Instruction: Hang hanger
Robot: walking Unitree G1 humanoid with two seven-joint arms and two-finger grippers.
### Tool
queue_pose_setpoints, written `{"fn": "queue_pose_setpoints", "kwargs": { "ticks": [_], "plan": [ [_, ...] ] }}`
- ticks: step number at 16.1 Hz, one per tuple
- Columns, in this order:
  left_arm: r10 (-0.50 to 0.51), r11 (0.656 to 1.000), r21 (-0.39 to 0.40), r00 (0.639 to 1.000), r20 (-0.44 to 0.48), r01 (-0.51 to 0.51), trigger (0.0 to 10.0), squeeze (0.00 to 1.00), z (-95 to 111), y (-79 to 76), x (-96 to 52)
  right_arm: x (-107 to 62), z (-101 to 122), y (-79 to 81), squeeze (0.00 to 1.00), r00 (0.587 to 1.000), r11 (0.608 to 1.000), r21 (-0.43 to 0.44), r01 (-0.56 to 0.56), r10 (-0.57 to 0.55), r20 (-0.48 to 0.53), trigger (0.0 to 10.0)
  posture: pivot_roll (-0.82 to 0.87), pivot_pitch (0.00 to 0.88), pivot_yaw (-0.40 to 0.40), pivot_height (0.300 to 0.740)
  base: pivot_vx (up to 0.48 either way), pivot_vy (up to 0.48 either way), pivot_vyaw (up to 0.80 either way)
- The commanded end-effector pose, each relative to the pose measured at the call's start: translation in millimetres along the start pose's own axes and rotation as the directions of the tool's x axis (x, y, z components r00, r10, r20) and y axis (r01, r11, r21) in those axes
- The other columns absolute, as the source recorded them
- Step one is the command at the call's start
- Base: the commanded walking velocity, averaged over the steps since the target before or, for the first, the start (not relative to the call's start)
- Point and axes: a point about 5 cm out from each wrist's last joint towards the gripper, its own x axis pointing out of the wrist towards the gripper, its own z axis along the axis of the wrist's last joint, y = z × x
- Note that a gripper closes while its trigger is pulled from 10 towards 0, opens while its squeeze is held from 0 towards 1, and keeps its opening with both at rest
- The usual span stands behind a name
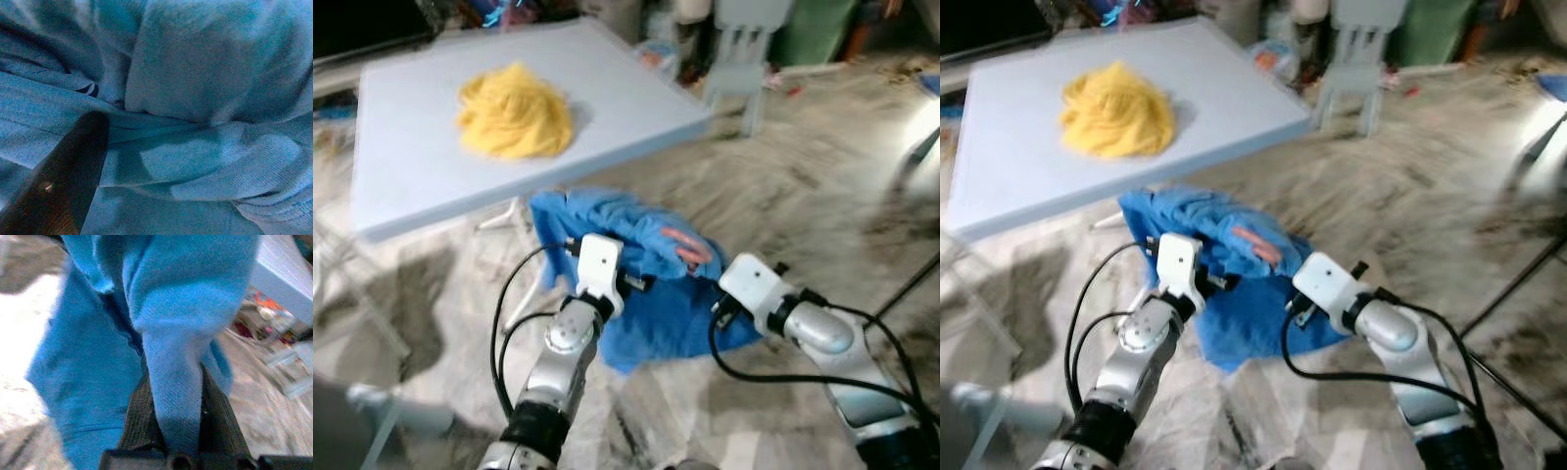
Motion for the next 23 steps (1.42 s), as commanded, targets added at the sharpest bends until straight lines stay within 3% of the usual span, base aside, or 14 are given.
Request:
{"fn": "queue_pose_setpoints", "kwargs": {
  "ticks": [1,5,11,12,14,15,19,23],
  "plan": [
    [0.03,1.0,0.005,0.998,-0.057,-0.03,10.0,0.0,-11.4,2.4,-3.5,1.4,24.2,3.2,0.0,0.99,0.999,-0.029,-0.036,0.039,0.134,10.0,-0.13,0.081,0.052,0.74,0.0,0.0,0.8],
    [0.098,0.995,0.04,0.992,-0.082,-0.095,10.0,0.0,-13.1,7.6,-1.7,1.7,24.8,4.3,0.0,0.989,0.999,-0.028,-0.042,0.046,0.141,10.0,-0.13,0.081,0.052,0.74,0.0,0.0,0.8],
    [0.145,0.985,0.108,0.987,-0.07,-0.137,10.0,0.0,-10.9,13.1,-1.2,1.6,26.2,2.2,0.0,0.988,1.0,-0.015,-0.022,0.024,0.156,10.0,-0.12,0.085,0.057,0.74,0.0,0.0,0.0],
    [0.097,0.985,0.149,0.993,-0.072,-0.085,10.0,0.0,-9.5,12.3,-1.8,3.0,23.9,-3.6,0.0,0.988,0.999,-0.009,0.045,-0.043,0.146,10.0,-0.12,0.089,0.058,0.74,0.0,0.0,0.0],
    [0.083,0.985,0.157,0.994,-0.068,-0.072,10.0,0.0,-9.1,13.5,-3.4,5.4,19.9,-8.7,0.0,0.985,0.993,0.02,0.112,-0.114,0.131,10.0,-0.12,0.089,0.058,0.74,0.0,0.0,0.0],
    [0.113,0.983,0.151,0.992,-0.054,-0.104,10.0,0.0,-9.6,22.0,-9.3,8.0,14.3,-7.1,0.0,0.978,0.985,0.061,0.161,-0.167,0.123,10.0,-0.08,0.098,0.08,0.74,0.0,0.0,0.0],
    [0.144,0.973,0.192,0.987,-0.067,-0.129,10.0,0.0,-14.2,37.8,-25.2,16.6,8.3,-5.3,0.0,0.973,0.98,0.05,0.194,-0.198,0.118,10.0,-0.02,0.072,0.103,0.74,0.0,0.0,0.0],
    [0.185,0.967,0.186,0.982,-0.04,-0.174,10.0,0.0,-8.9,42.3,-20.1,20.8,14.1,-11.6,0.0,0.972,0.983,0.007,0.186,-0.185,0.144,10.0,-0.03,0.062,0.059,0.74,0.0,0.0,0.0]
  ]
}}
